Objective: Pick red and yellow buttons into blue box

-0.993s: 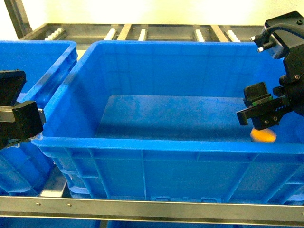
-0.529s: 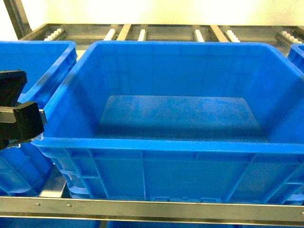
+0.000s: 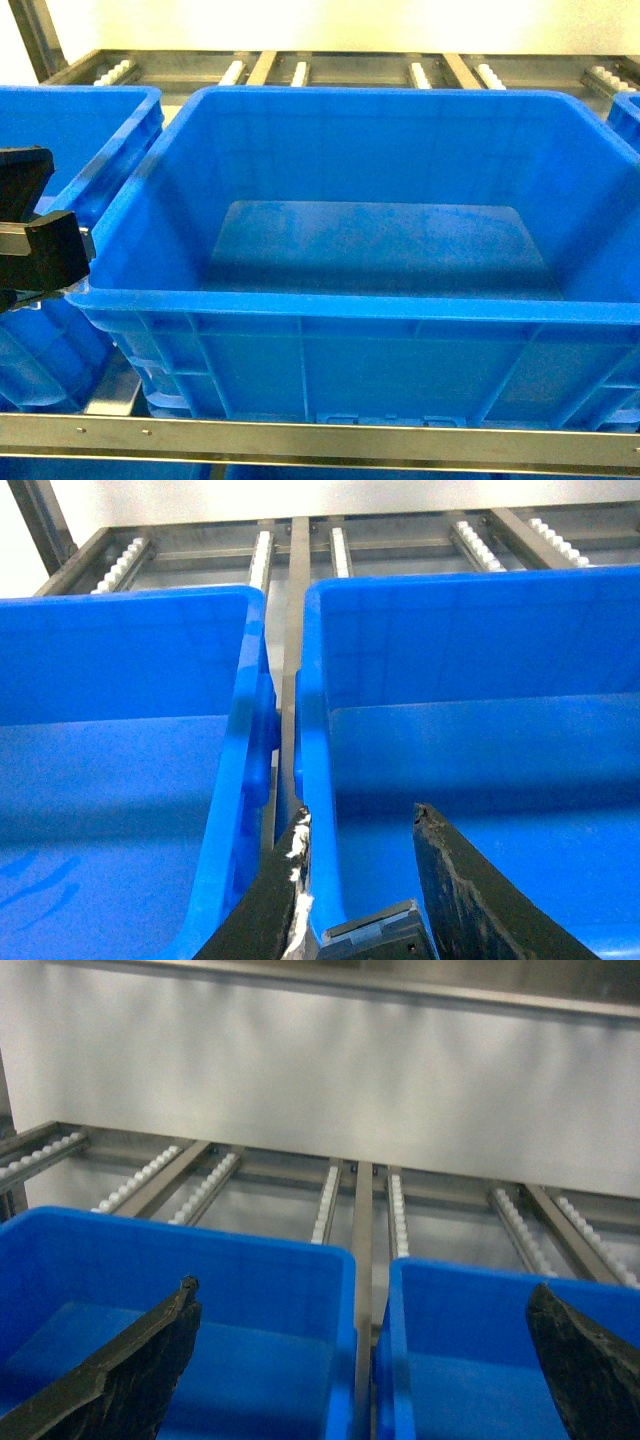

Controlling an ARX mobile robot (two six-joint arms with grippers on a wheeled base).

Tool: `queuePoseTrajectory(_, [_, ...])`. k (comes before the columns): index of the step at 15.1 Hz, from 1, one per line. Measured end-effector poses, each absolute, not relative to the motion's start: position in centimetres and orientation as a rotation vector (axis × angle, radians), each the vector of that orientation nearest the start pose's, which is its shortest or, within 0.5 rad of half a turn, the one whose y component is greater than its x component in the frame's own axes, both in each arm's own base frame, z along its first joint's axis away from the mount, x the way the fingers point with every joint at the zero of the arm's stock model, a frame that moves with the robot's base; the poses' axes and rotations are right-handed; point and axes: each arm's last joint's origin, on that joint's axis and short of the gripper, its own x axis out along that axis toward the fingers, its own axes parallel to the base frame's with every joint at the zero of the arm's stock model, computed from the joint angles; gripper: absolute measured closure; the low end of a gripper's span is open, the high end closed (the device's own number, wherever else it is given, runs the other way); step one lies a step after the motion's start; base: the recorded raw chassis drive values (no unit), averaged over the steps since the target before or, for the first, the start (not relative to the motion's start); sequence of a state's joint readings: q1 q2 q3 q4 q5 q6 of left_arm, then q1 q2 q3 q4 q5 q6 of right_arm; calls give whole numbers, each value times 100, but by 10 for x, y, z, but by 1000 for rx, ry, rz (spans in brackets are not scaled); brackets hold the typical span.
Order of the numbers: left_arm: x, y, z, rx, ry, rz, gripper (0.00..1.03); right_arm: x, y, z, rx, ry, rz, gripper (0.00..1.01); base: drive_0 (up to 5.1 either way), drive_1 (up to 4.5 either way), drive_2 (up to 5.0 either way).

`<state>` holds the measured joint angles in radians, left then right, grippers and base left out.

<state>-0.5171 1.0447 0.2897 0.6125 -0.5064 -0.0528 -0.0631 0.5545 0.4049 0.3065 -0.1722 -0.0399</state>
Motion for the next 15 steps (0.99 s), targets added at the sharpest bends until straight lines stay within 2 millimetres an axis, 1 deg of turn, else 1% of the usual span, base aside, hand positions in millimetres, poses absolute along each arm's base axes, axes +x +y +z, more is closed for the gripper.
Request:
queuePoseTrajectory(1, [180,-86,194,17,124,-7,76,133,2,265,-40,-116,101,3,0,0,0])
queuePoseTrajectory(3, [180,-86,194,17,125,-9,76,115,10,246,-14,-61,65,3,0,0,0])
queuePoseTrajectory(4, [180,-86,194,17,124,-8,76,104,12,240,-4,-58,43,3,0,0,0])
queuePoseTrajectory(5, [180,-86,194,17,124,-6,76,96,14,238,19,-88,12,3,0,0,0])
queuePoseTrajectory(6, [180,-86,194,18,124,-6,76,96,17,235,27,-95,-23,3,0,0,0])
queuePoseTrajectory(7, [180,-86,194,17,124,-9,76,98,20,225,13,-77,-29,3,0,0,0])
queuePoseTrajectory(8, [180,-86,194,17,124,-9,76,99,20,221,-5,-66,-37,3,0,0,0])
queuePoseTrajectory(12, [180,-86,194,17,124,-8,76,98,20,221,-21,-72,-44,3,0,0,0])
queuePoseTrajectory(13, [183,-86,195,9,112,-12,76,98,20,221,-21,-72,-44,3,0,0,0])
queuePoseTrajectory(14, [193,-87,198,0,93,-7,76,98,20,221,-22,-72,-44,3,0,0,0])
queuePoseTrajectory(15, [208,-90,204,-9,60,-19,76,98,20,221,-21,-73,-44,3,0,0,0])
